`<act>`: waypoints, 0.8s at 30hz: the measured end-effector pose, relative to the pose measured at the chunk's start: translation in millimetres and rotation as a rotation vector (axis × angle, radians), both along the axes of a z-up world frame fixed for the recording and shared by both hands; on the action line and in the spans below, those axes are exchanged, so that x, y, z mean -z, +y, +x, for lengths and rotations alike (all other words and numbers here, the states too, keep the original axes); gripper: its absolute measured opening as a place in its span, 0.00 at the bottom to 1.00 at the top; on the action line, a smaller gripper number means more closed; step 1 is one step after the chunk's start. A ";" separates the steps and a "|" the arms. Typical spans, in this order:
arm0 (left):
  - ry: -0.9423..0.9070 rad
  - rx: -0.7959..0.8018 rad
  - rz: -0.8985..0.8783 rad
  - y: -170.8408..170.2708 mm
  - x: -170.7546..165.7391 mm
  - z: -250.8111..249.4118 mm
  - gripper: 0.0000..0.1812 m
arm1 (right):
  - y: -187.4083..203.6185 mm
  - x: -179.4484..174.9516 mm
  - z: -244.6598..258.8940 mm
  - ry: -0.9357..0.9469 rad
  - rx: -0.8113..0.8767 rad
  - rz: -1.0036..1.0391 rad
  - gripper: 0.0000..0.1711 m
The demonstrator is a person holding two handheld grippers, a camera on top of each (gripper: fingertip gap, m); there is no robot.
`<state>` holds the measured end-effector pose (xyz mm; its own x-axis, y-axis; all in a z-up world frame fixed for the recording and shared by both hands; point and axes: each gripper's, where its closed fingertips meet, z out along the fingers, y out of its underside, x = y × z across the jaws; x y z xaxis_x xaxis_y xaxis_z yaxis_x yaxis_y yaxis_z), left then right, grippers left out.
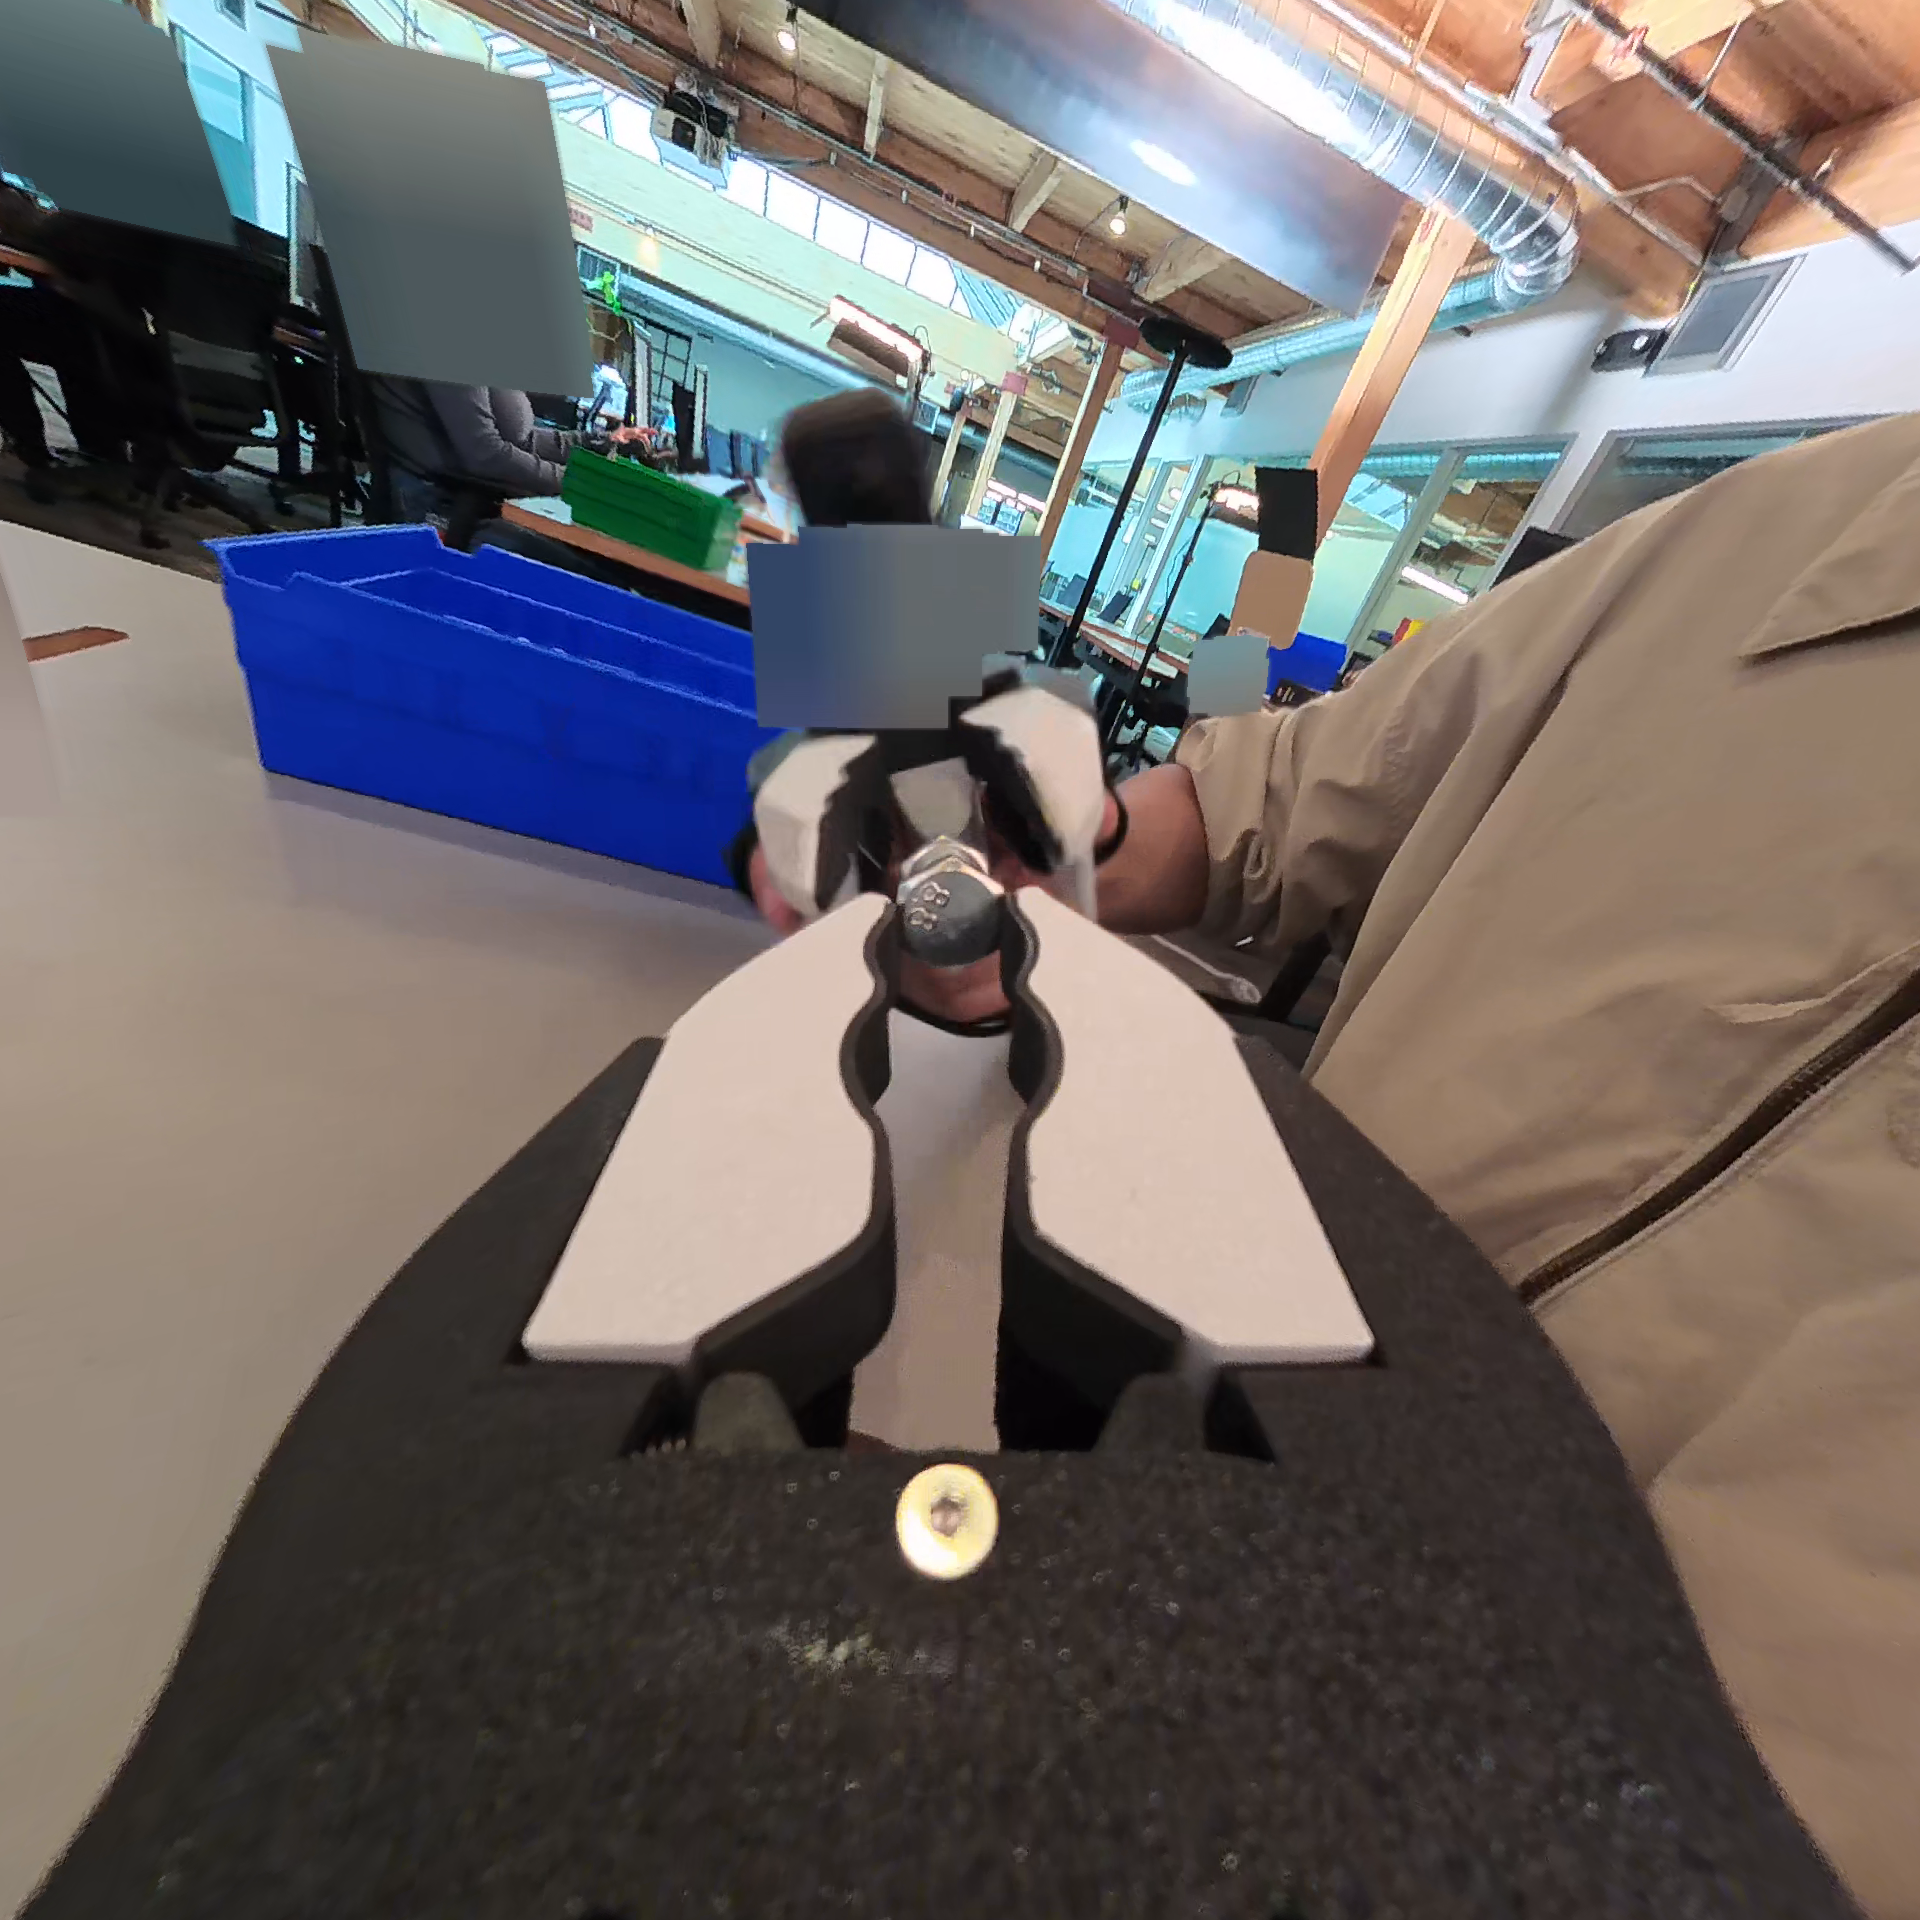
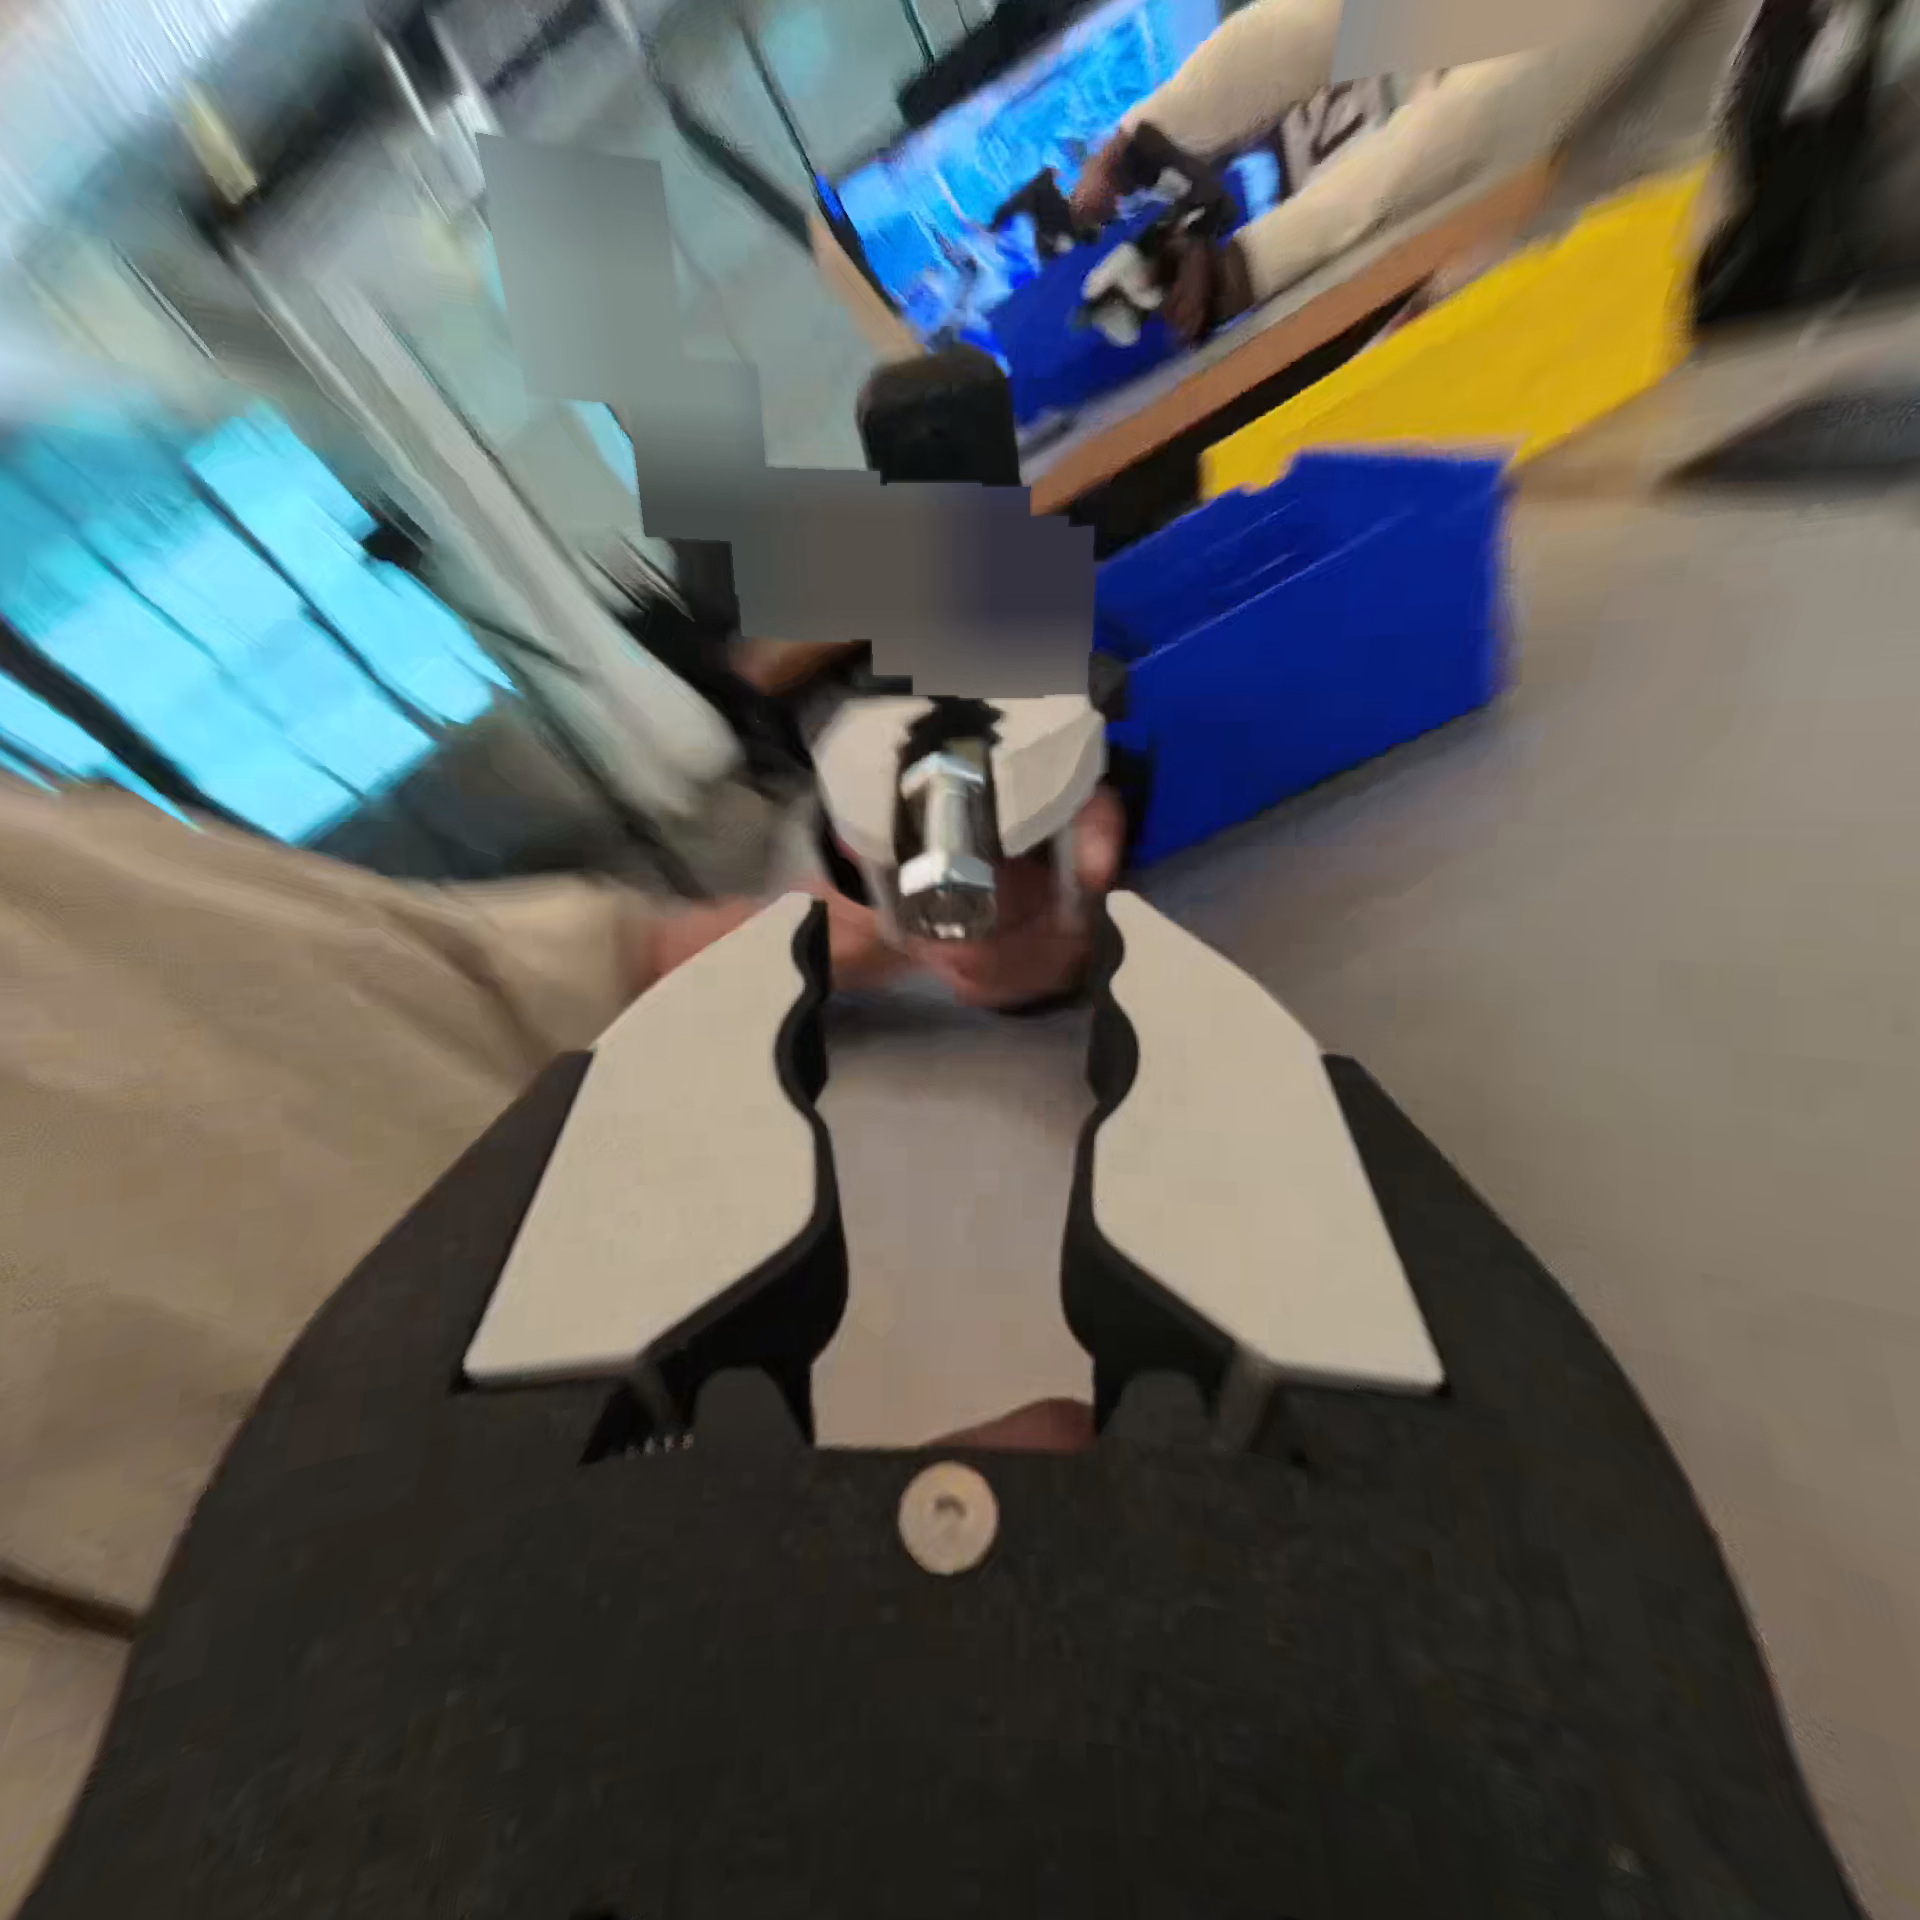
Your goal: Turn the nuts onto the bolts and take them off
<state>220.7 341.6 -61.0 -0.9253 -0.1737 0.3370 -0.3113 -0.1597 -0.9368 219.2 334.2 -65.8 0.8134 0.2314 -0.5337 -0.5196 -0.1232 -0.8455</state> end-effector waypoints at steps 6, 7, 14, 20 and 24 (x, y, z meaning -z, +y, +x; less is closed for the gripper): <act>0.062 0.037 -0.061 3.2 -2.2 1.4 0.10 | -9.8 -10.4 5.2 -1.581 0.318 -0.079 0.23; 0.076 0.056 -0.065 2.6 -0.8 0.5 0.10 | -8.1 -11.9 2.8 -1.774 0.342 -0.079 0.22; 0.122 0.132 -0.102 -3.9 1.5 -6.0 0.09 | 2.5 -2.8 -6.4 -2.156 0.343 -0.042 0.15; 0.092 0.134 -0.106 -4.8 -3.9 -10.1 0.09 | 3.0 -6.8 -6.7 -1.913 0.339 -0.037 0.10; 0.039 0.103 -0.063 -5.2 -5.5 -11.8 0.10 | 2.8 -6.8 -10.6 -1.194 0.219 -0.023 0.10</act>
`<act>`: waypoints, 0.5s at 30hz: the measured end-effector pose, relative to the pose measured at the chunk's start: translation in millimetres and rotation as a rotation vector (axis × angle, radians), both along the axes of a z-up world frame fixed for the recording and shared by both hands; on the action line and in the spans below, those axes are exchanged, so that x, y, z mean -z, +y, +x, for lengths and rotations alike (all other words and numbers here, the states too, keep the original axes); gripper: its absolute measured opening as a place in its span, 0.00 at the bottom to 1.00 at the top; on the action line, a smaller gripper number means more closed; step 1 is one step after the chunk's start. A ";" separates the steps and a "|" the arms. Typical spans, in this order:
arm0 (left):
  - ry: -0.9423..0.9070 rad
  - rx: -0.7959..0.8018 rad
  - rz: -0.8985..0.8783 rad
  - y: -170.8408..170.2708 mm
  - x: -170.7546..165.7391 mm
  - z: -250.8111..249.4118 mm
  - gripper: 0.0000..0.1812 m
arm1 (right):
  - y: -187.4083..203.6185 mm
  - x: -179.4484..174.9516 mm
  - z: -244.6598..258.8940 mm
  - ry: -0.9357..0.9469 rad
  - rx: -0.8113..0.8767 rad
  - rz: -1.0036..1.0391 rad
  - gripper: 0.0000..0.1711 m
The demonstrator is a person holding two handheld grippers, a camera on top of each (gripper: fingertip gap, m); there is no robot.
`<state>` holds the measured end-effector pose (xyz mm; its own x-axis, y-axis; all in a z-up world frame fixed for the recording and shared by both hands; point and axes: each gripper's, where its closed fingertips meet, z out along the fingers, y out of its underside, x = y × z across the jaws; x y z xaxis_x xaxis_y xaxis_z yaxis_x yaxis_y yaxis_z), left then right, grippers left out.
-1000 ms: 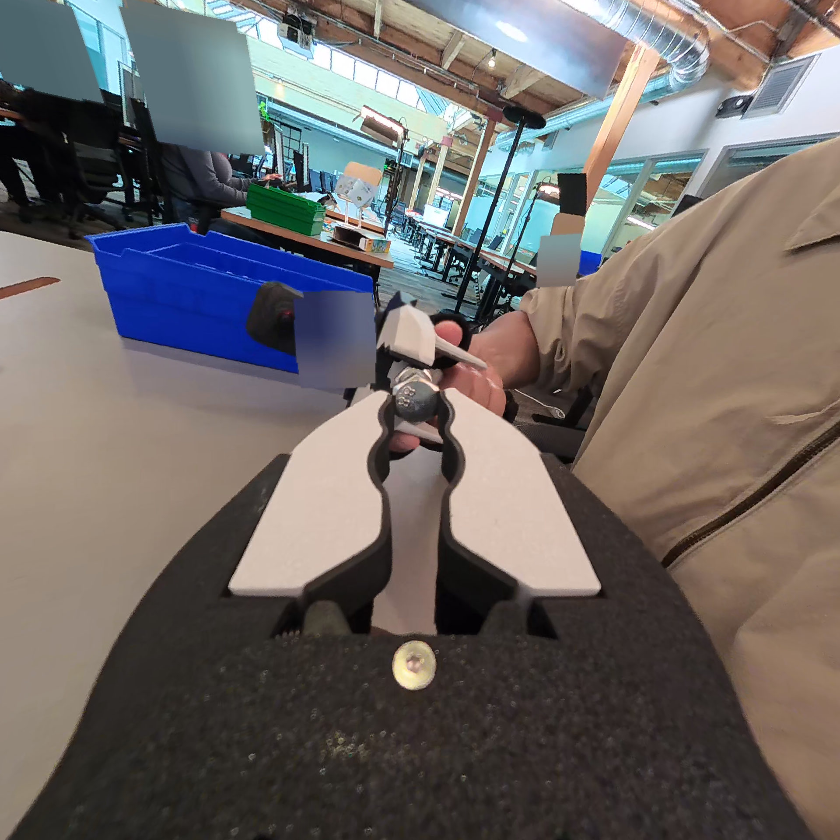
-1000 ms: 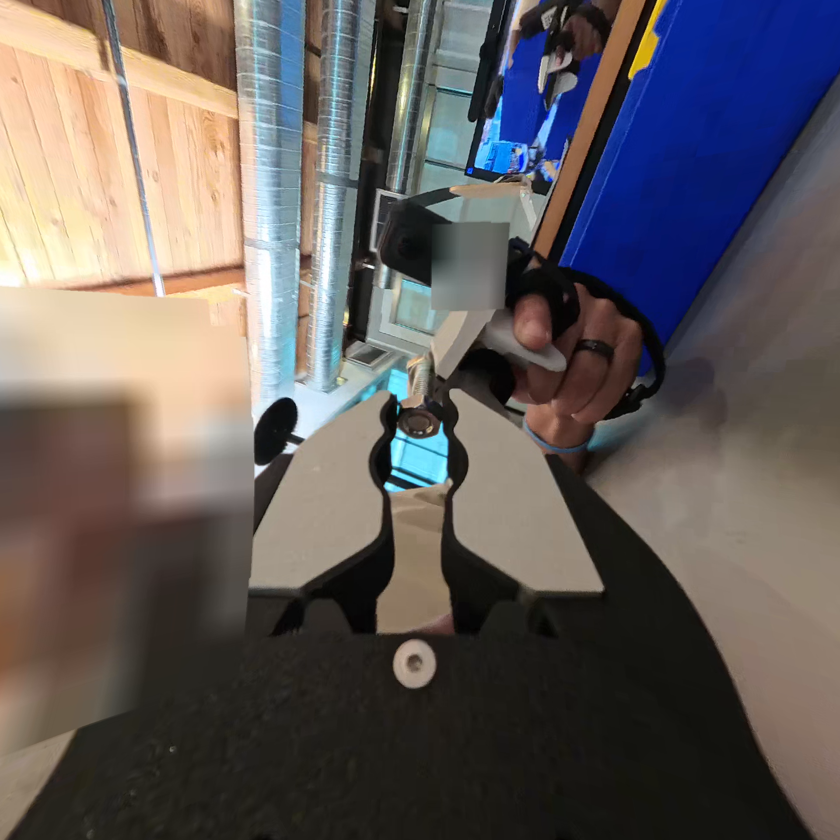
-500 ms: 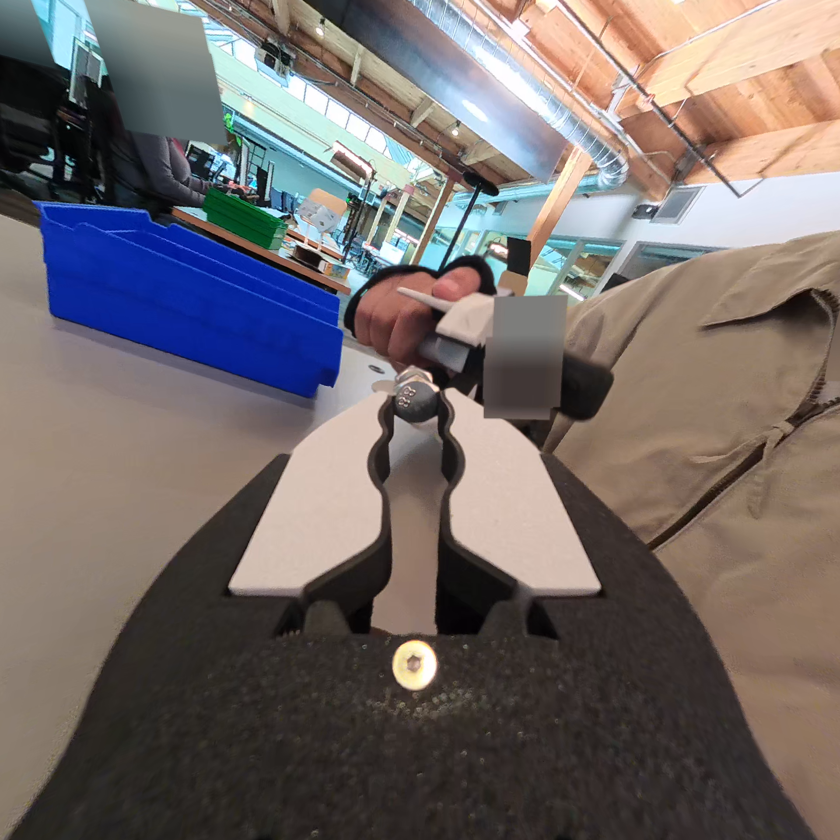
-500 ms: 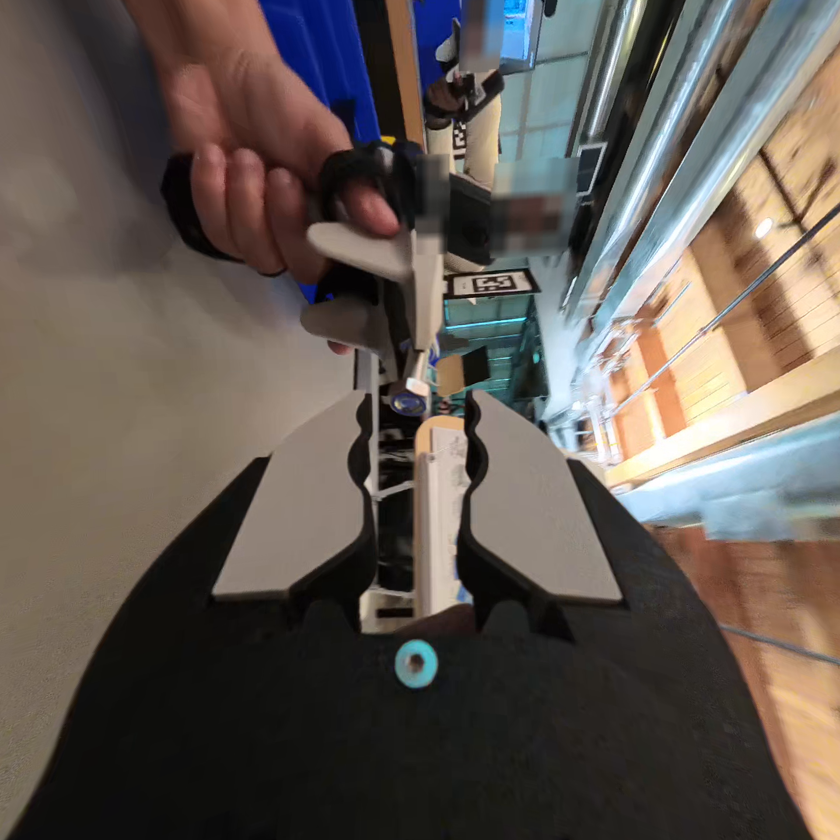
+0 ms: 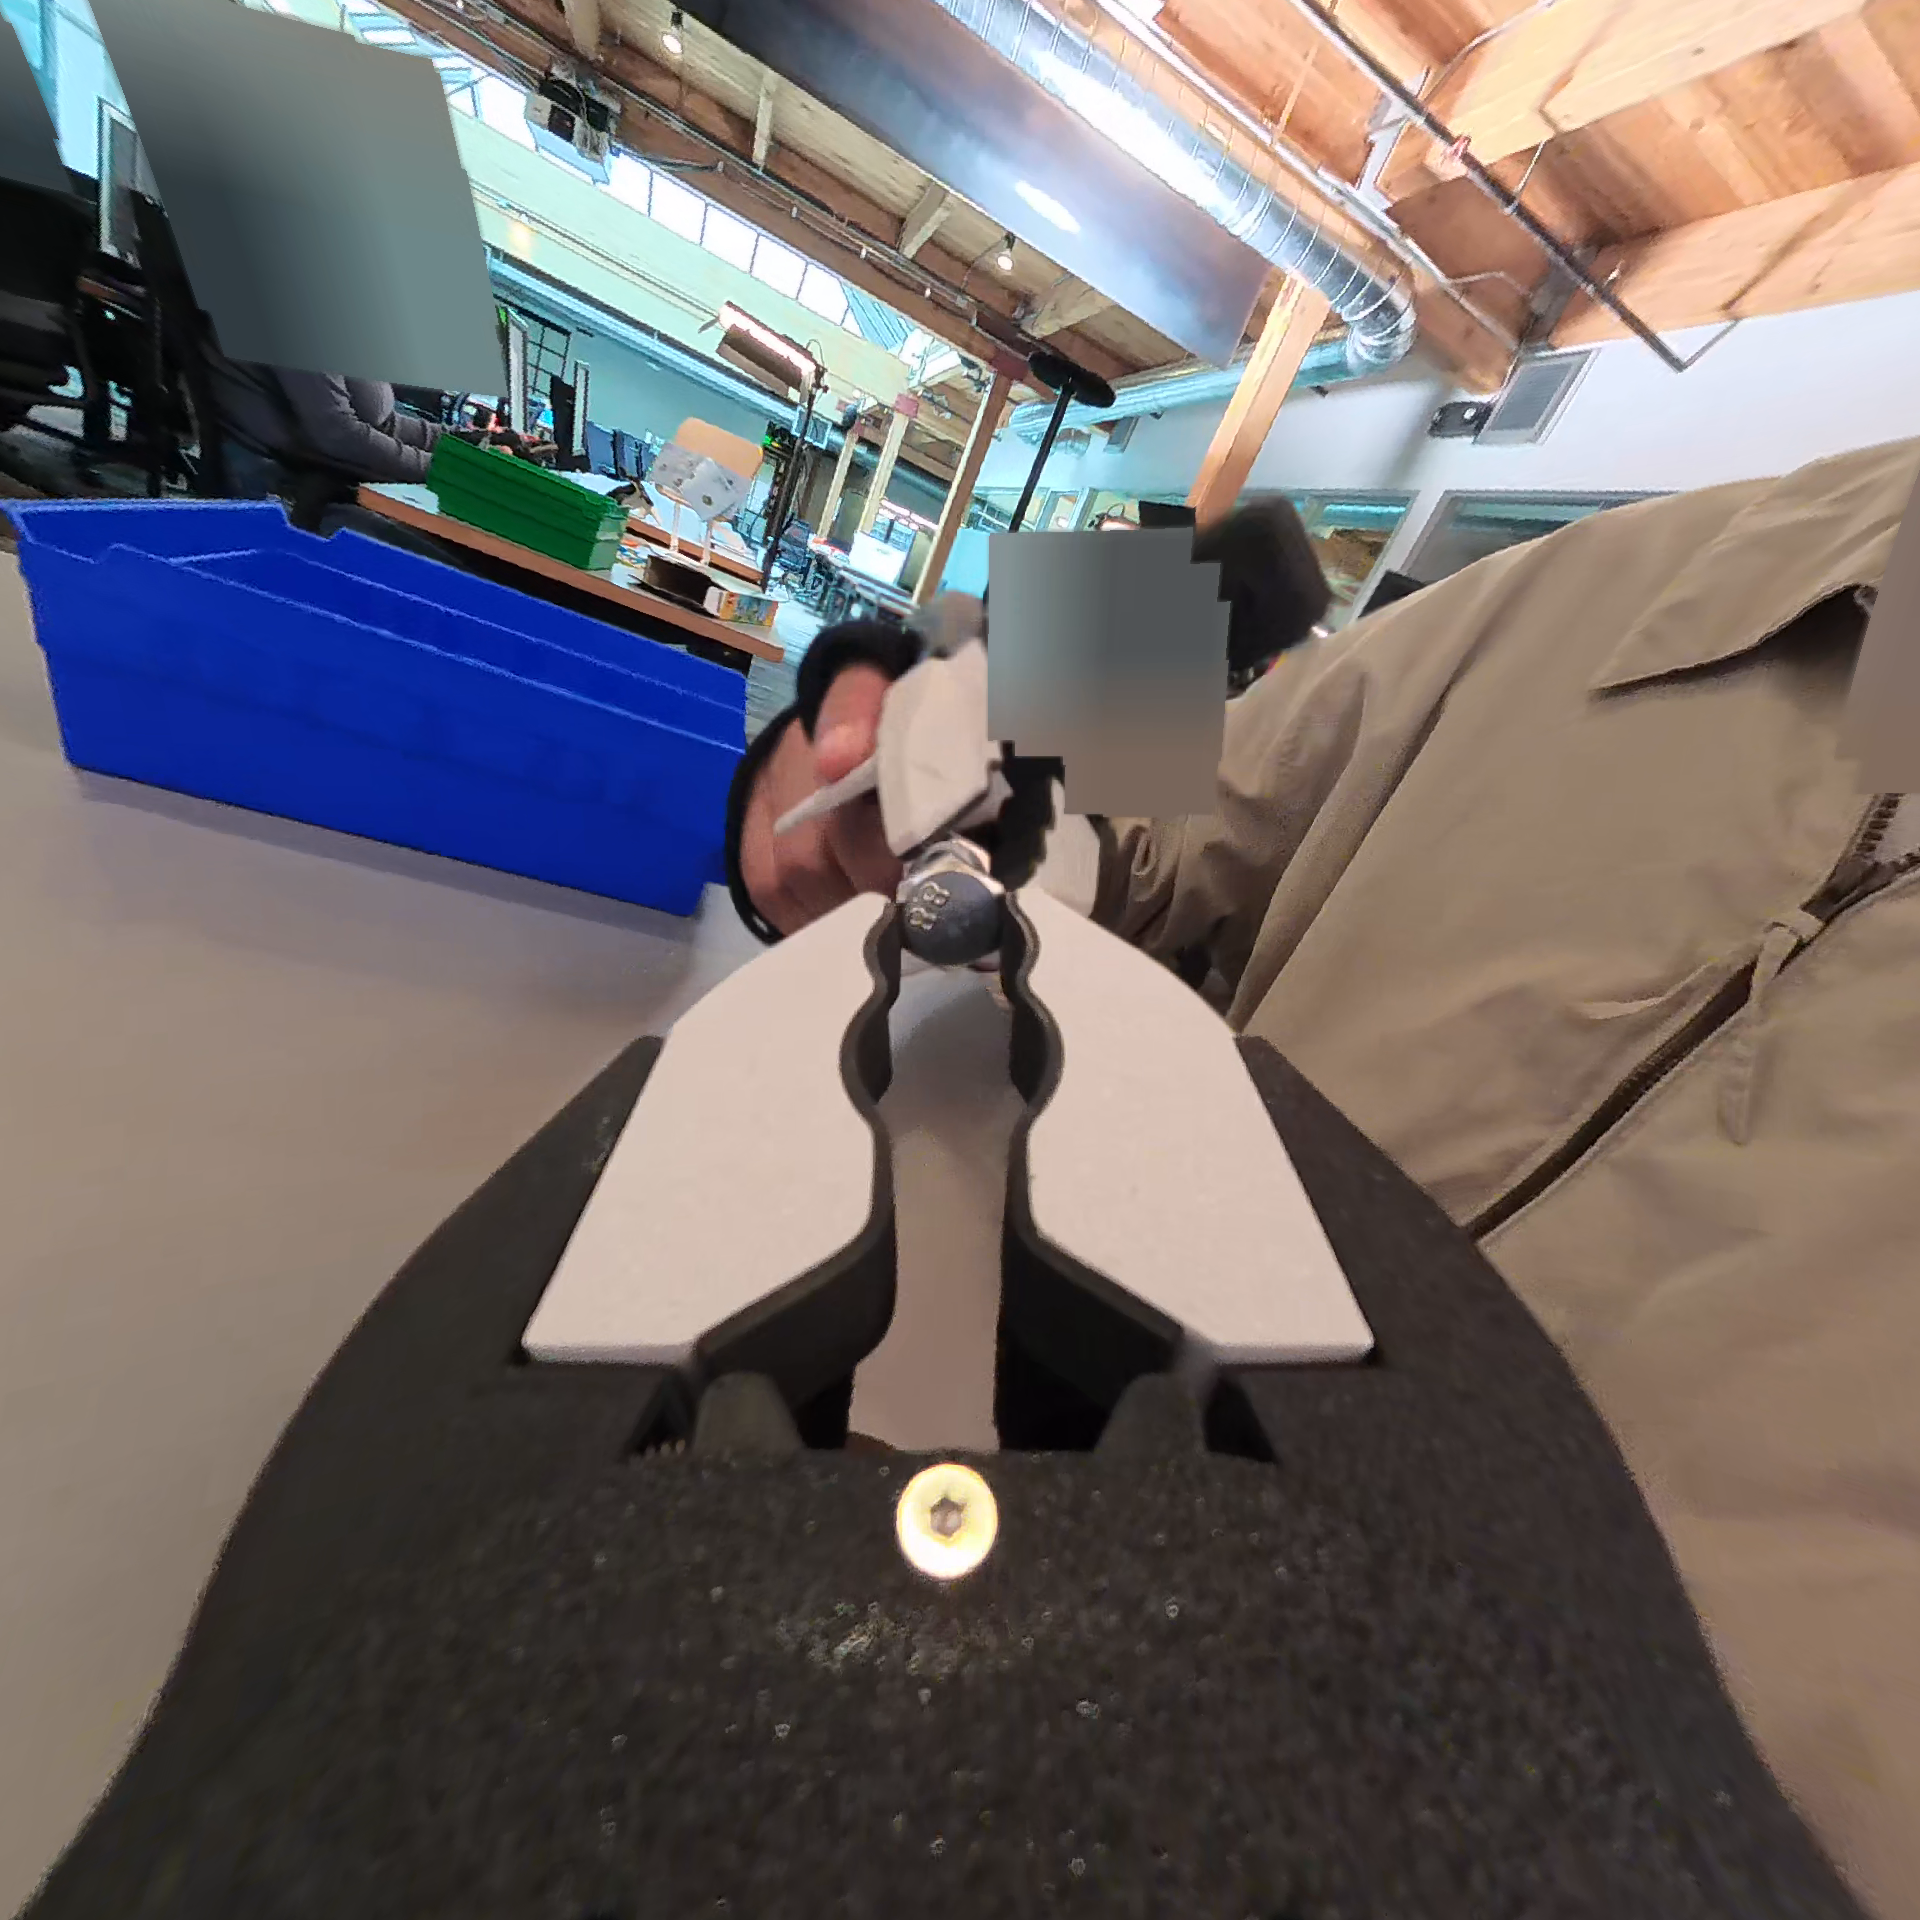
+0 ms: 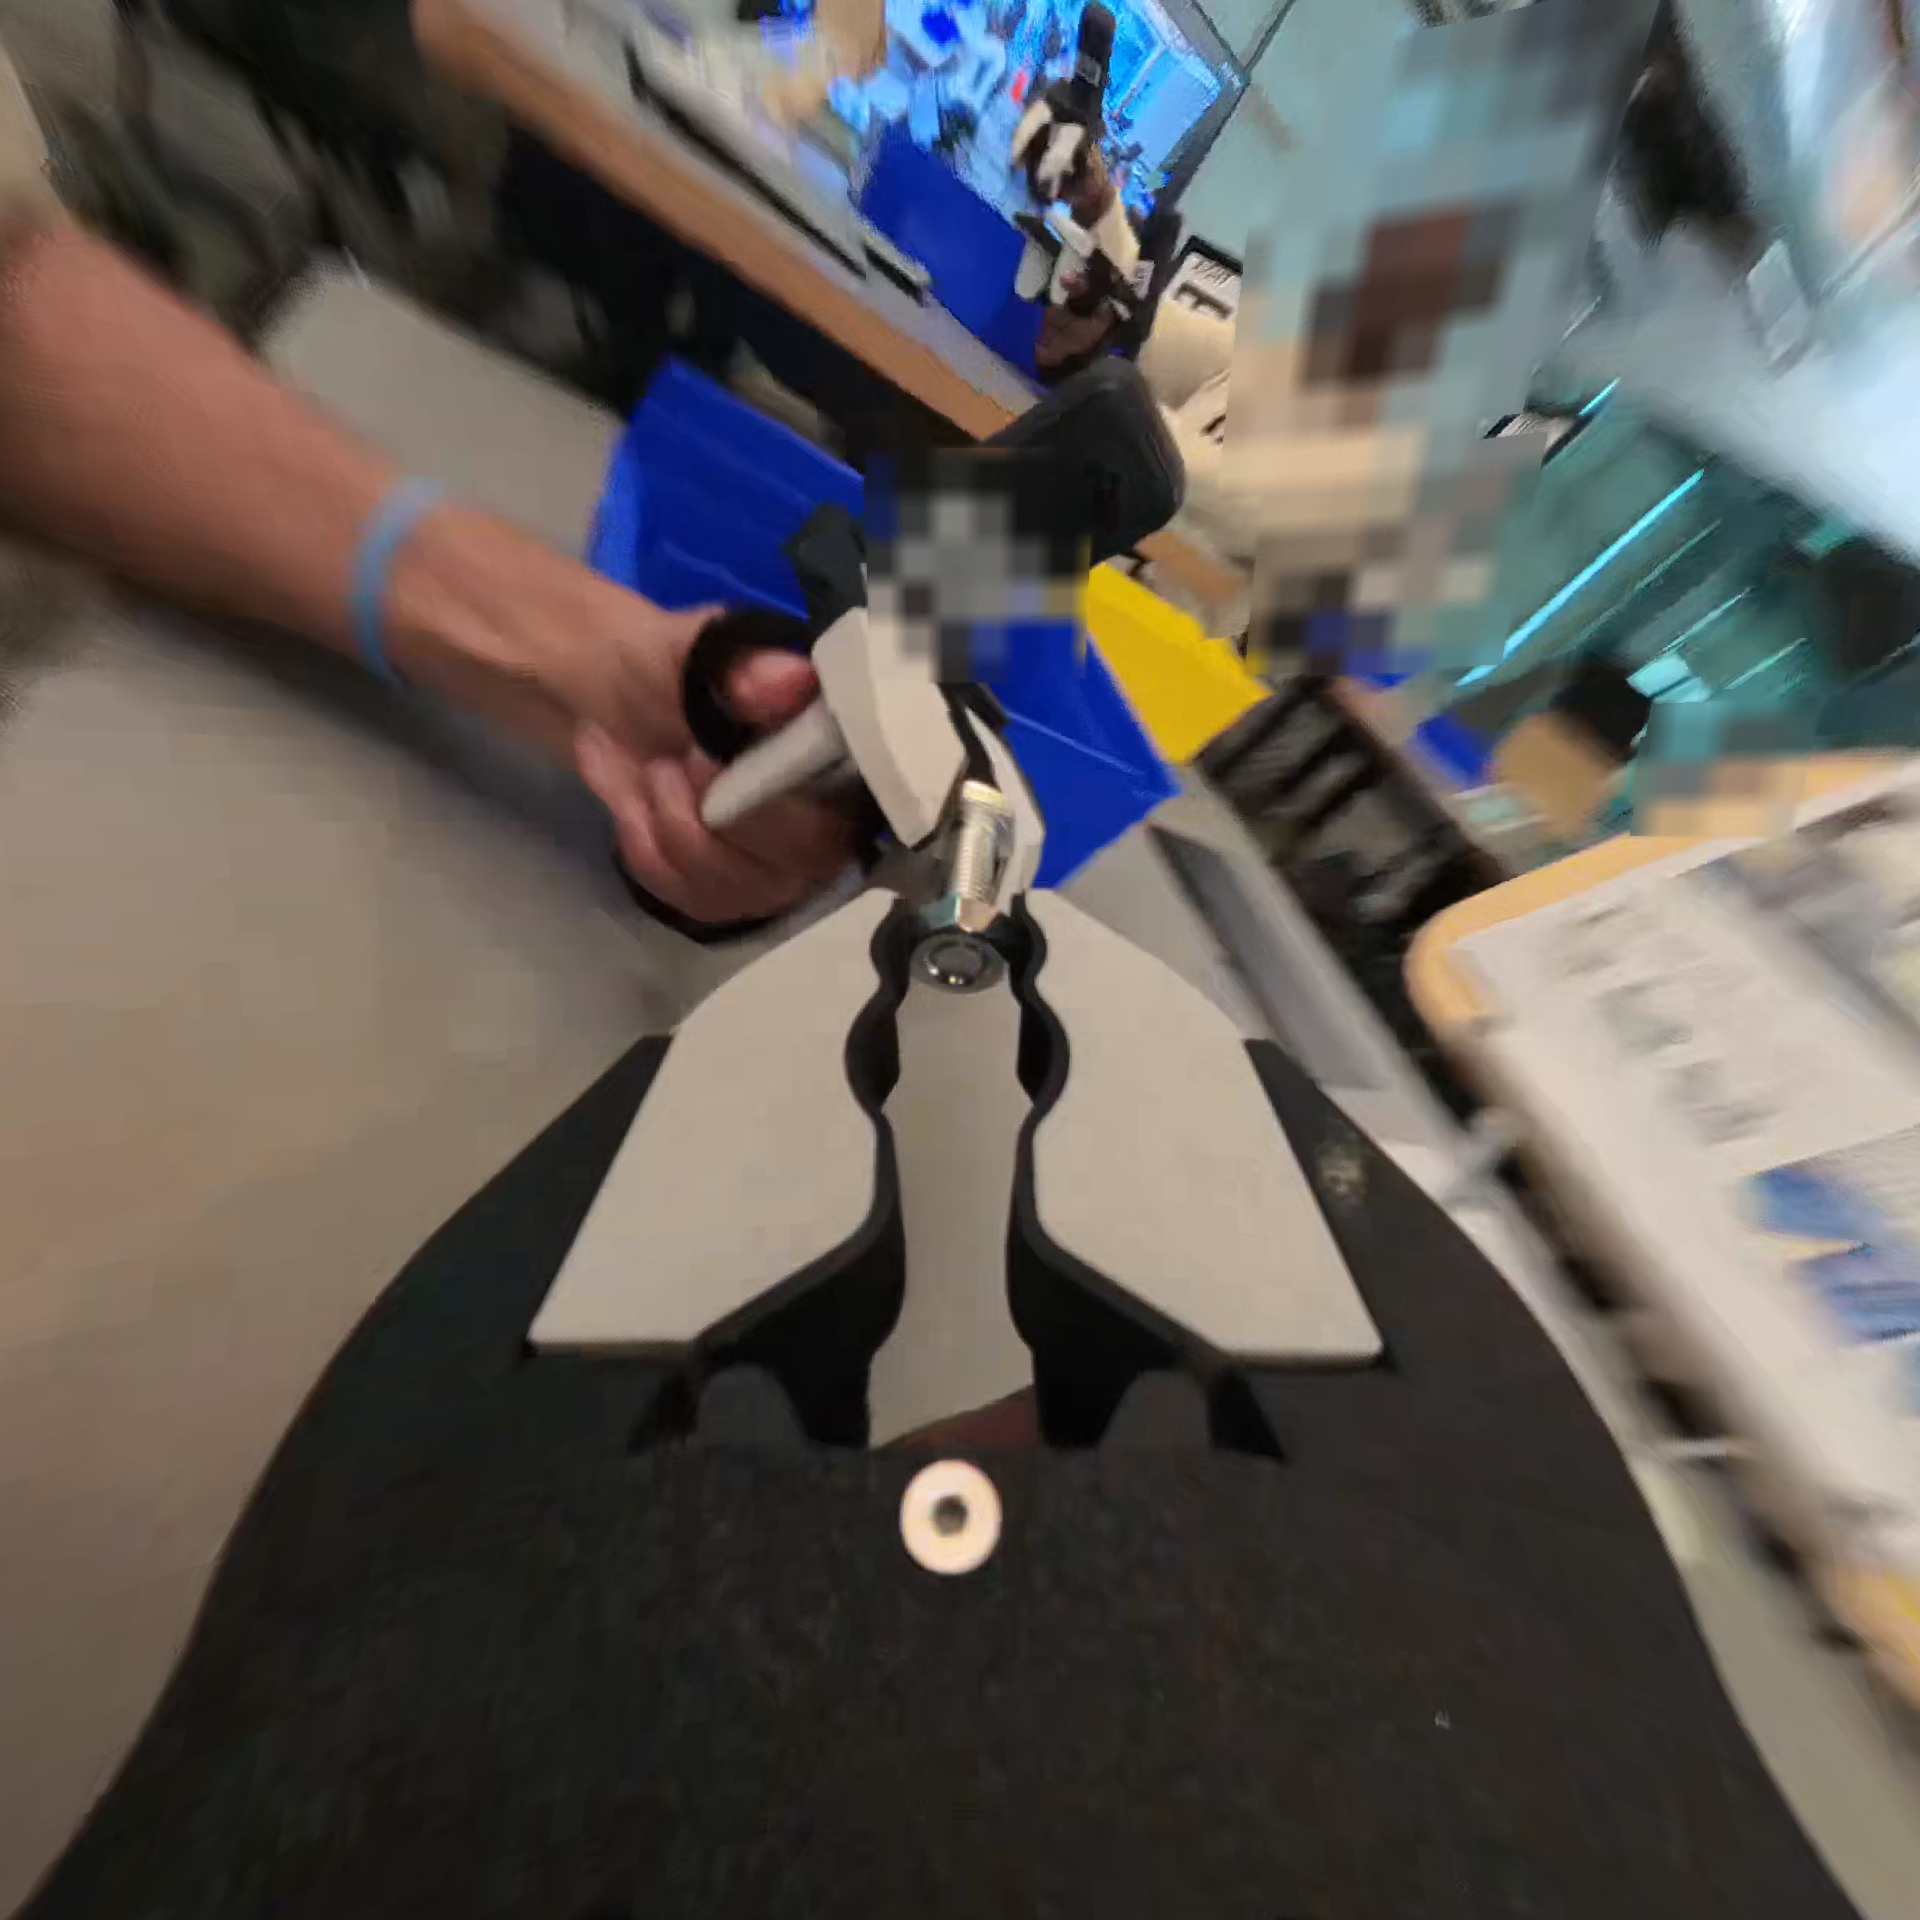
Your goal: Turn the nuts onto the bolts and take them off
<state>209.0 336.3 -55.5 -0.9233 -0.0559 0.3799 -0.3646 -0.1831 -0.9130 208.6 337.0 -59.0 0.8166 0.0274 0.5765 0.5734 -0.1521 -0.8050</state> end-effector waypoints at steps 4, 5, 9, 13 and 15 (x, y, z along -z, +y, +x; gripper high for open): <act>-0.021 -0.022 0.019 0.4 0.7 0.9 0.10 | 0.2 -2.2 -2.1 0.743 -0.193 -0.008 0.10; -0.025 -0.027 0.028 0.2 1.6 1.4 0.10 | -0.2 -2.5 -1.7 0.910 -0.244 -0.011 0.10; -0.063 -0.058 0.084 0.3 5.2 2.5 0.10 | -1.0 0.5 -2.2 1.446 -0.402 -0.036 0.10; -0.110 -0.108 0.157 1.6 11.7 6.8 0.10 | -0.3 4.7 2.1 2.009 -0.542 -0.013 0.11; -0.125 -0.117 0.181 2.6 14.2 7.2 0.09 | 0.9 7.2 3.4 2.144 -0.551 0.014 0.11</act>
